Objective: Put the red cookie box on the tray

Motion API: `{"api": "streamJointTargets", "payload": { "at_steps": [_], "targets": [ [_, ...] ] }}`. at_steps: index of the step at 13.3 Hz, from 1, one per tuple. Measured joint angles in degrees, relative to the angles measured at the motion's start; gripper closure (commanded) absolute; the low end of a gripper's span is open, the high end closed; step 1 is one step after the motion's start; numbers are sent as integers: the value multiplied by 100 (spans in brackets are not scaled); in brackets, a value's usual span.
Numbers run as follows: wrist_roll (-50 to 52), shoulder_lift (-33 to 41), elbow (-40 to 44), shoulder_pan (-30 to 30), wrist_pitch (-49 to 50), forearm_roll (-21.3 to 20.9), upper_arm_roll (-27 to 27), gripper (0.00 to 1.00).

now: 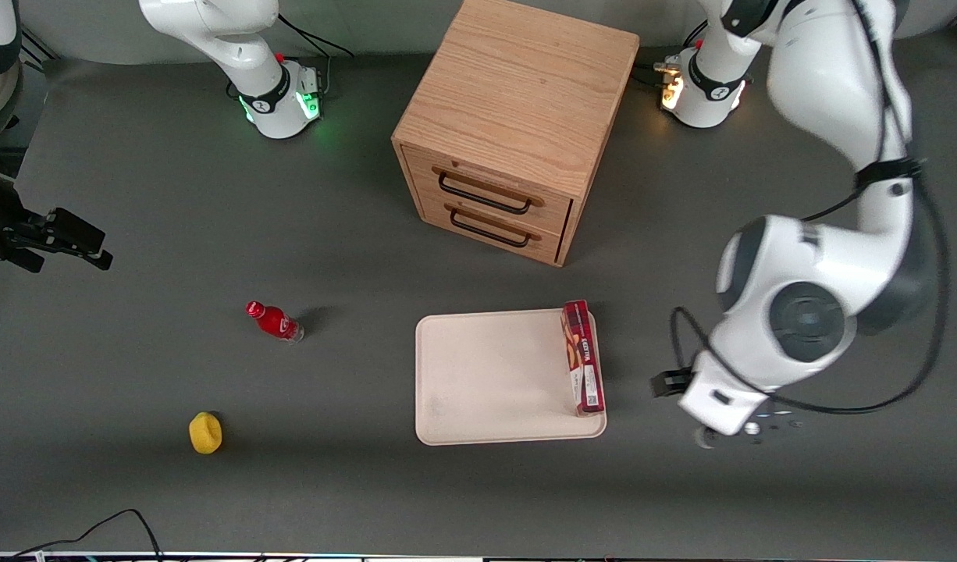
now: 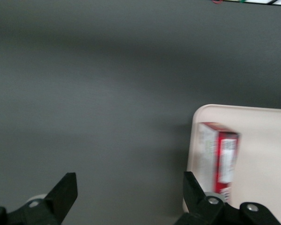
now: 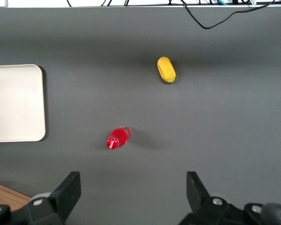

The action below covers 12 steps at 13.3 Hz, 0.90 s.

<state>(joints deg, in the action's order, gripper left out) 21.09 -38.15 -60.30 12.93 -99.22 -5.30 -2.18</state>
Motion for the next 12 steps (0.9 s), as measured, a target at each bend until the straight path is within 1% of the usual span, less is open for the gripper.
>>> {"api": "streamJointTargets", "payload": {
  "at_steps": [1,4,7,10,12],
  "targets": [
    [-384,293,-266,-207,23,-11,9,0],
    [-1092,1109,-1226,-692,-75,-197,23,0],
    [-1788,1829,-2258,-1241,-584,-228,36,0],
    [-2224,2251,-2736,-1728,-686,-35,38,0],
    [-2227,2277,-2831,-1757,-710,204,14,0]
  ]
}}
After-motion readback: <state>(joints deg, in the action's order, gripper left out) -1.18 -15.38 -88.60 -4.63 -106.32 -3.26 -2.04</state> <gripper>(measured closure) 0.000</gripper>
